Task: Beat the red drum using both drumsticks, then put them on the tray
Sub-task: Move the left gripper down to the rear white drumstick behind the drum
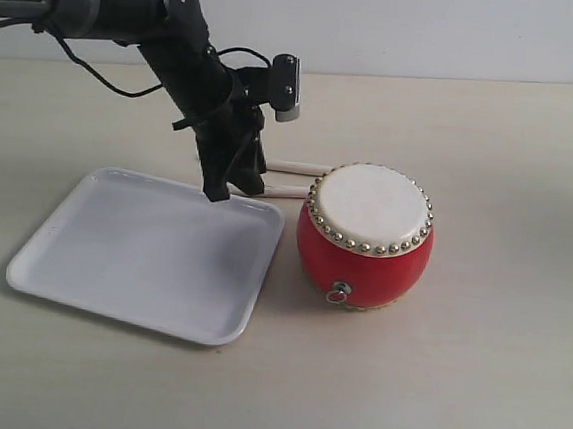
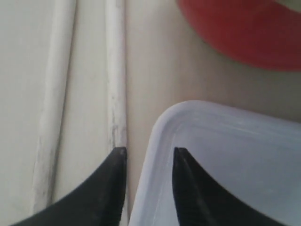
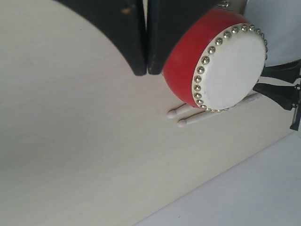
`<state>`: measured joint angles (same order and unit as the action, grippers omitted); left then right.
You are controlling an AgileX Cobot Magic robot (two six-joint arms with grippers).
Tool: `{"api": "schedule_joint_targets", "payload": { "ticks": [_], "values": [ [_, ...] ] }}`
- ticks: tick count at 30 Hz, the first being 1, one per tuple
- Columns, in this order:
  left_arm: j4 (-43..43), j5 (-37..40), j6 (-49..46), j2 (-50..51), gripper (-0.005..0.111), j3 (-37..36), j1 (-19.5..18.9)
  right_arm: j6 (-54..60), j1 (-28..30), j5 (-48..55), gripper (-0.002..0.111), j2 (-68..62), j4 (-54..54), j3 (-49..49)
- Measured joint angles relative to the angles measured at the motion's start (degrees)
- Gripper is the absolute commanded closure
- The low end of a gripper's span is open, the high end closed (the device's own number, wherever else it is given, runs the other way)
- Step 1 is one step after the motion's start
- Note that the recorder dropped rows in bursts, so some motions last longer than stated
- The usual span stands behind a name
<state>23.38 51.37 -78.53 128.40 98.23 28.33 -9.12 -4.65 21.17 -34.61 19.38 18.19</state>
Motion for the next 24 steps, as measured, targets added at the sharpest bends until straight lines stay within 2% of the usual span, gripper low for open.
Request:
{"api": "schedule_joint_targets", "payload": {
  "ticks": [11, 24],
  "values": [
    [-1.74, -5.40, -0.45, 0.88, 0.073, 0.08, 0.15, 0.71, 0.00, 0.00, 0.108, 0.00, 0.00, 0.00],
    [-1.53, -6.27, -0.45, 3.81, 0.073, 0.21, 0.15, 0.95, 0.00, 0.00, 0.108, 0.00, 0.00, 0.00]
  ]
}}
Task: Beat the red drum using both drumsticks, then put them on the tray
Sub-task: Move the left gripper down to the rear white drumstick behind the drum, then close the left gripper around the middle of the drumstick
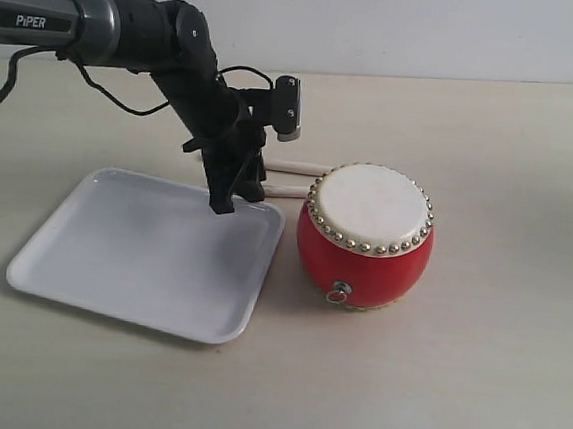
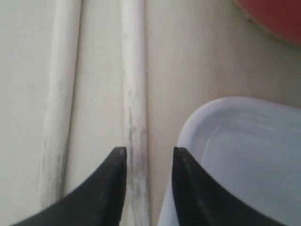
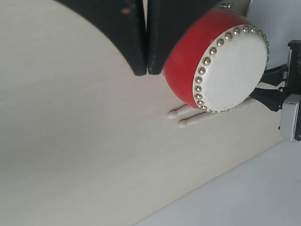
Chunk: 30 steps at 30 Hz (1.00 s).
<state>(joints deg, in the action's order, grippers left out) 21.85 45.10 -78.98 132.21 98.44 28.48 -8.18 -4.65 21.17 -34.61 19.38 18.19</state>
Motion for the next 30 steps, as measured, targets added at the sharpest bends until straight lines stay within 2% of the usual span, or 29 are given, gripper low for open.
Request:
{"api": "schedule_joint_targets", "payload": {
  "ticks": [30],
  "values": [
    [2.62, -3.58, -0.11, 1.69, 0.073, 0.00, 0.00, 0.00, 0.00, 0.00, 0.108, 0.00, -0.93, 0.00]
  ]
}}
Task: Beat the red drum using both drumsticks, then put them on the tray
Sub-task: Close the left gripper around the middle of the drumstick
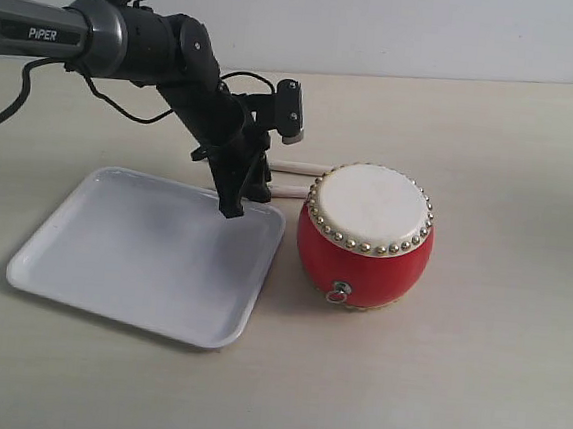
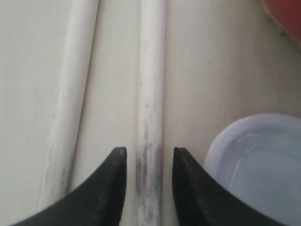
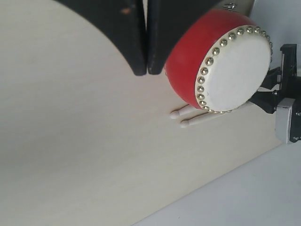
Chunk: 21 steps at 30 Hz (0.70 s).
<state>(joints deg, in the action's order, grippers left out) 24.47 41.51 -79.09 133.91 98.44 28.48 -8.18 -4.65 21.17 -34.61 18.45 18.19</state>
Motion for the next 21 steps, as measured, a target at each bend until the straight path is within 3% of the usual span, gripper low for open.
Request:
{"api": "schedule_joint_targets", "payload": {
  "ticks": [21],
  "values": [
    [1.23, -0.49, -1.40, 0.36, 0.073, 0.00, 0.00, 0.05, 0.00, 0.00, 0.108, 0.00, -0.55, 0.00]
  ]
}}
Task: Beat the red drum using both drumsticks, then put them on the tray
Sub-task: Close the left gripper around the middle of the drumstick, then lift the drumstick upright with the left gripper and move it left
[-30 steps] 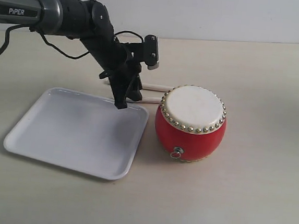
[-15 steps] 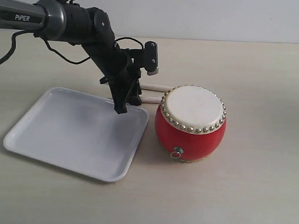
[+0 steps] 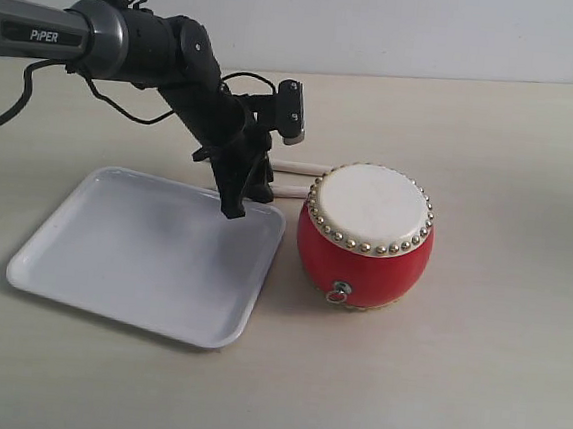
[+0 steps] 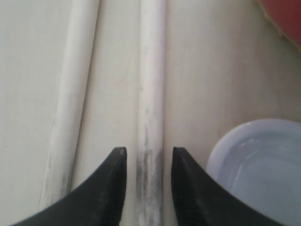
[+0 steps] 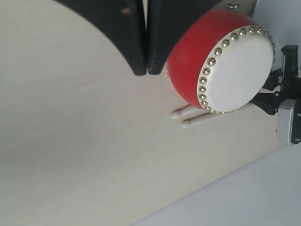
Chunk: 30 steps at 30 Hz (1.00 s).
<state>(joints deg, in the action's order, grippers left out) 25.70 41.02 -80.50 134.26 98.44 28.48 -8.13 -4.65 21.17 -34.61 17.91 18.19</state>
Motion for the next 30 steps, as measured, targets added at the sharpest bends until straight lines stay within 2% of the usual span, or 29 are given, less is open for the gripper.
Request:
{"api": "schedule_joint_targets", "payload": {
  "ticks": [6, 13, 30],
  "values": [
    [0.25, 0.00, 0.00, 0.00, 0.076, 0.00, 0.00, 0.00, 0.00, 0.00, 0.108, 0.00, -0.32, 0.00],
    [0.25, 0.00, 0.00, 0.09, 0.106, 0.00, 0.00, 0.00, 0.00, 0.00, 0.108, 0.00, -0.67, 0.00],
    [0.62, 1.86, -0.45, -2.73, 0.107, 0.00, -0.13, 0.00, 0.00, -1.92, 0.108, 0.00, -0.67, 0.00]
  ]
}}
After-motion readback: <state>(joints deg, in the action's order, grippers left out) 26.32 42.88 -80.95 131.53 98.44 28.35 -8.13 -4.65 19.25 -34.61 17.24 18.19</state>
